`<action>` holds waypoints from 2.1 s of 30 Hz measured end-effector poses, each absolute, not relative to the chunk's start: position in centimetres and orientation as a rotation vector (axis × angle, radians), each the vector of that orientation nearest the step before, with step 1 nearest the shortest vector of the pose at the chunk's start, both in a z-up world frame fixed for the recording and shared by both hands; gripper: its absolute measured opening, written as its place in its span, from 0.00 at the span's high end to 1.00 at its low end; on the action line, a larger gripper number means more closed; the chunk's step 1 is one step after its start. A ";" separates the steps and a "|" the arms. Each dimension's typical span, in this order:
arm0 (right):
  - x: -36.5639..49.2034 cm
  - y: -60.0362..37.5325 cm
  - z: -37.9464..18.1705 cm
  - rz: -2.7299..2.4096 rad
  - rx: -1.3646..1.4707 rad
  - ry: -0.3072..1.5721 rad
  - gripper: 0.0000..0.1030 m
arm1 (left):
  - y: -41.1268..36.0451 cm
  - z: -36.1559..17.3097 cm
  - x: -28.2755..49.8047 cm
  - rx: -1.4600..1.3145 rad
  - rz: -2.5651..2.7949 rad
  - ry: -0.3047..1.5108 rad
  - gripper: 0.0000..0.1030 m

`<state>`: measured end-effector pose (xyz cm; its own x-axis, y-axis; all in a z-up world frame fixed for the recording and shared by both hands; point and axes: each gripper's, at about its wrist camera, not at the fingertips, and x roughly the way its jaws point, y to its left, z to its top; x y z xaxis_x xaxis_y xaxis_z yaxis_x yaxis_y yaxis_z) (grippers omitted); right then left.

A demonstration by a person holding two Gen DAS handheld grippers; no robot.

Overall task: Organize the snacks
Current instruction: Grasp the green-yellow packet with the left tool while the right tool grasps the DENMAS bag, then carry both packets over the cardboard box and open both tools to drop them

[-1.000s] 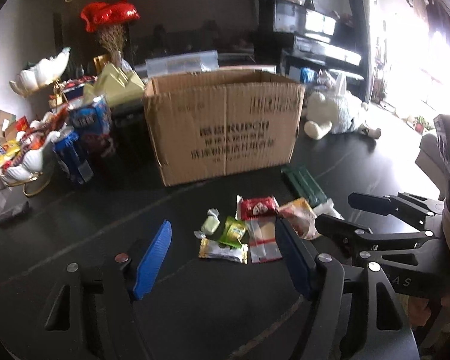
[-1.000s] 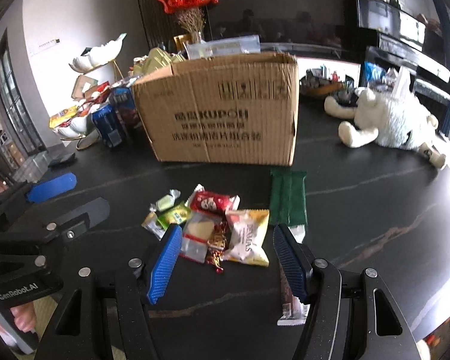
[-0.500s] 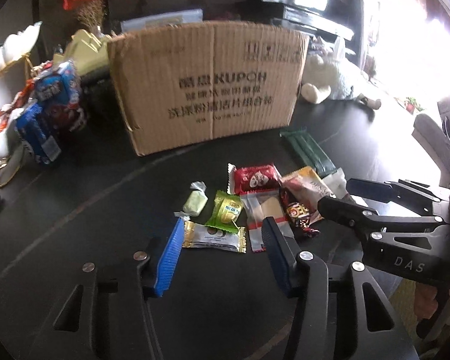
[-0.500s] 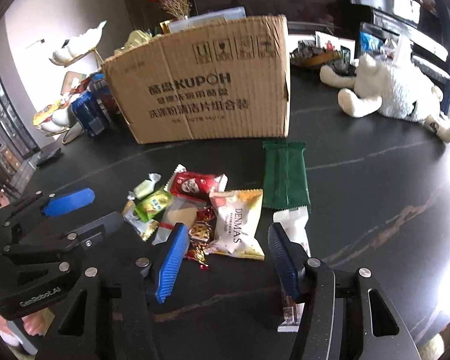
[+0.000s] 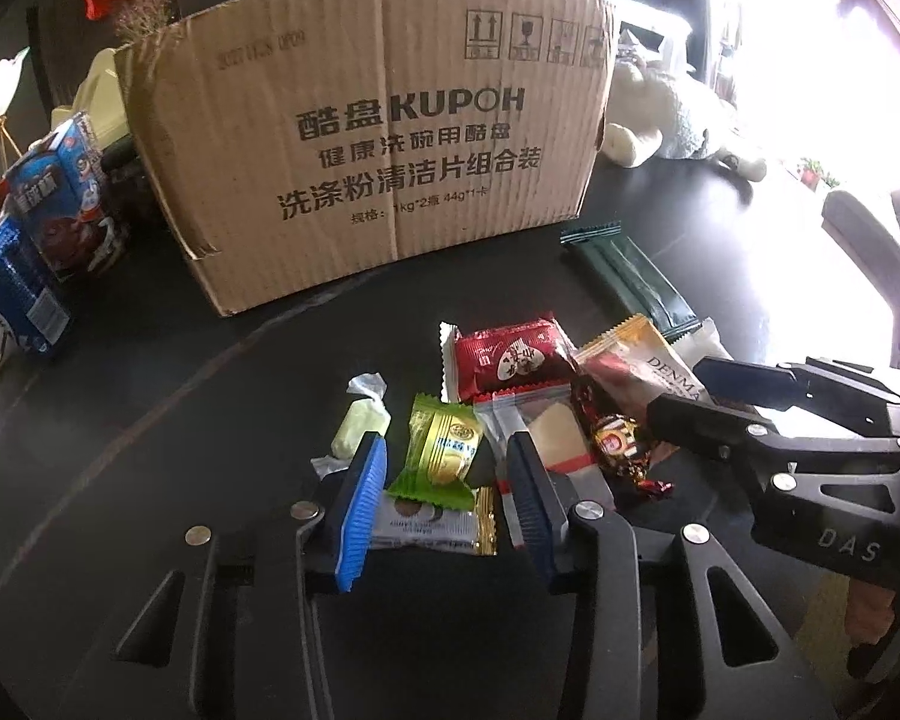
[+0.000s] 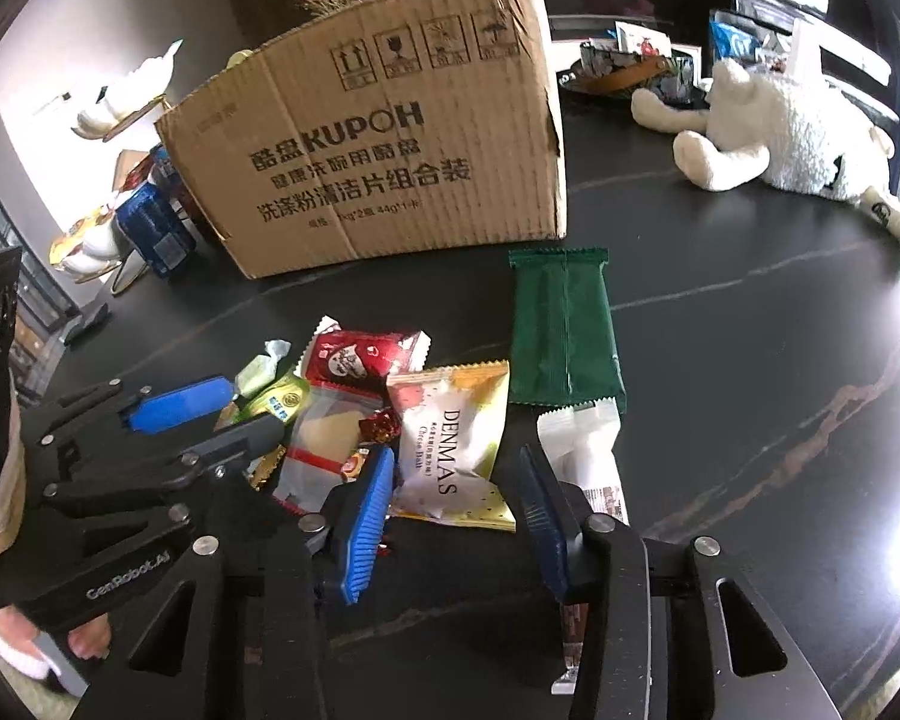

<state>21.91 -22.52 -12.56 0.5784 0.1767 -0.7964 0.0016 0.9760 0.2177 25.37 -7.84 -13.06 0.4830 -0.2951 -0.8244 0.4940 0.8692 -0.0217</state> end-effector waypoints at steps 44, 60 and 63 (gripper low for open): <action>19.4 -21.4 -7.5 0.142 0.169 0.811 0.67 | -6.4 -6.5 22.1 0.108 -0.458 0.849 0.79; 18.7 -20.7 -0.6 0.188 0.145 0.675 0.67 | -5.8 1.6 20.9 0.105 -0.428 0.681 0.79; 19.3 -20.8 0.8 0.197 0.147 0.654 0.67 | -5.6 2.9 21.3 0.097 -0.420 0.657 0.79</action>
<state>19.35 -20.75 0.76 0.7758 0.2279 -0.5884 -0.1355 0.9709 0.1975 21.31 -5.56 2.94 0.7111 -0.3476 -0.6111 0.4081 0.9119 -0.0438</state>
